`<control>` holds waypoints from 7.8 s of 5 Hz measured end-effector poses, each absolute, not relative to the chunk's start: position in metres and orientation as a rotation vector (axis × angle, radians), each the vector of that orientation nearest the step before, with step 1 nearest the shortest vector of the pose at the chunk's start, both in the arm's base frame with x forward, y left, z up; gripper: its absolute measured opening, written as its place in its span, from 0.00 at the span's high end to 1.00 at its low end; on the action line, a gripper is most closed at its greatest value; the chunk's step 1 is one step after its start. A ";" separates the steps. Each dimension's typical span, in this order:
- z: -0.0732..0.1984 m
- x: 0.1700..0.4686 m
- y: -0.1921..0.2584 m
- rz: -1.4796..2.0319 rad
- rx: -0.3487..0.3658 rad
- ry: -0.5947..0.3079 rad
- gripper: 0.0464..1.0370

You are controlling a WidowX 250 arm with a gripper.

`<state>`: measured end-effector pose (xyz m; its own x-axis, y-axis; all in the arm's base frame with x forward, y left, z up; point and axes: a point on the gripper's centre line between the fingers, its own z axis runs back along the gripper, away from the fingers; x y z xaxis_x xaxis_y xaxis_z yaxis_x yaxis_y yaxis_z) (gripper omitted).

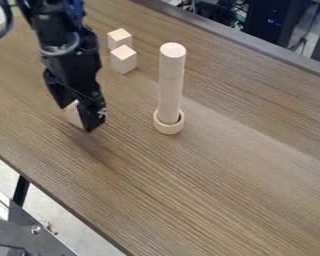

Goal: Move the white cube to the other side of the table

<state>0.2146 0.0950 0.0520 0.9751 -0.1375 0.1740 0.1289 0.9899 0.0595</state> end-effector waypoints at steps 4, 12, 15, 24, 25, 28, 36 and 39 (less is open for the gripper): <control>0.041 0.230 0.106 -0.125 0.091 -0.174 0.04; 0.036 0.229 0.116 -0.151 0.045 -0.147 0.04; 0.025 0.235 0.126 -0.384 -0.028 -0.062 0.04; 0.072 0.284 0.150 -0.293 -0.080 -0.331 0.46; 0.071 0.299 0.161 -0.278 -0.078 -0.327 0.46; 0.082 0.331 0.182 -0.248 -0.052 -0.367 0.46; 0.058 0.360 0.167 -0.306 -0.041 -0.343 0.04; 0.112 0.331 0.151 -0.317 -0.053 -0.362 0.04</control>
<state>0.3308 0.1513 0.1123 0.8866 -0.2951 0.3562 0.3139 0.9494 0.0053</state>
